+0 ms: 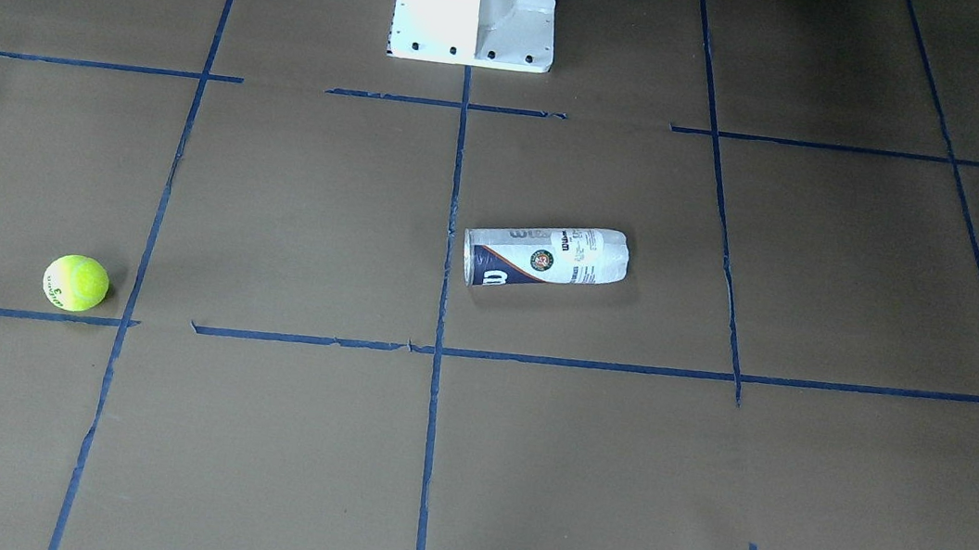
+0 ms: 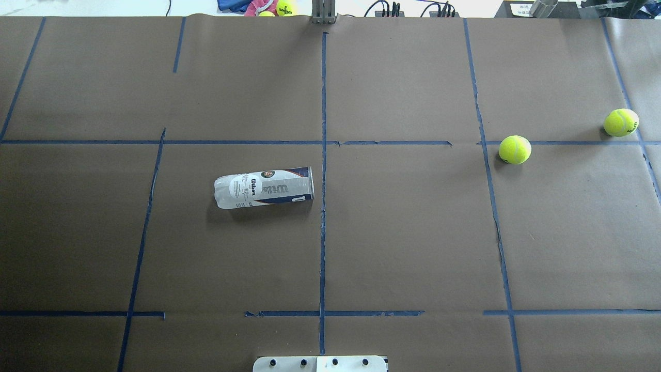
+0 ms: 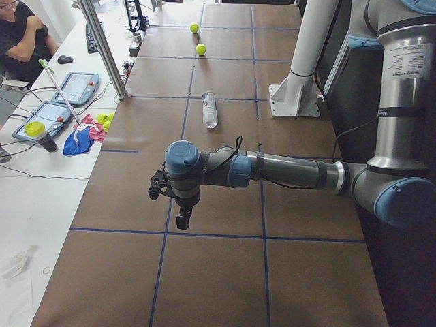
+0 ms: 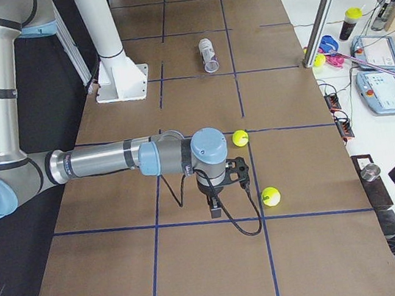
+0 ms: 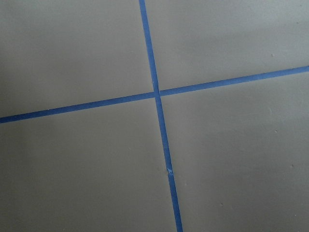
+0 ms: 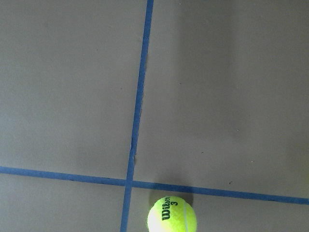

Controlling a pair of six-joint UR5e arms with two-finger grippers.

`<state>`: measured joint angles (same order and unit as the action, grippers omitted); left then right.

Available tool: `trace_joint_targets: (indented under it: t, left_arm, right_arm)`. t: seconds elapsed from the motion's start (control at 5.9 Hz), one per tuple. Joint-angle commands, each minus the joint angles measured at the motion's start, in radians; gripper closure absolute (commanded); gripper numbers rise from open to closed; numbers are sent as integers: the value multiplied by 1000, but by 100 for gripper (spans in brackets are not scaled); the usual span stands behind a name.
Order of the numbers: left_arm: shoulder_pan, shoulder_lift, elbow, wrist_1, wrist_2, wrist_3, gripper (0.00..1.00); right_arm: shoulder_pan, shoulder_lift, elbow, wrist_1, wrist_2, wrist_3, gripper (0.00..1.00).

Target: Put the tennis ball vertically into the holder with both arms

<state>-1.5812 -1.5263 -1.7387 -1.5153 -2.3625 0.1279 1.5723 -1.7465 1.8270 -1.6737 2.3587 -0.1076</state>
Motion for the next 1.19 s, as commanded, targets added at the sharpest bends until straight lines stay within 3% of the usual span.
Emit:
trace_joint_targets:
  t: [0.0, 0.34, 0.68, 0.85, 1.02]
  left_arm:
    - [1, 15, -21, -20, -7, -4, 0]
    - [4, 52, -83, -20, -7, -8, 0]
    - [160, 23, -189, -93, 0, -10, 0]
    - [205, -1, -192, -111, -7, -45, 0]
    - [275, -23, -193, -211, -7, -85, 0]
  right_arm:
    - [0, -2, -12, 3, -2, 0, 0]
    - [-3, 2, -14, 3, 11, -1, 0]
    - [-6, 2, -12, 5, 42, -3, 0]
    - [-6, 2, -8, 5, 42, -3, 0]
    - [-6, 4, -8, 5, 42, -3, 0]
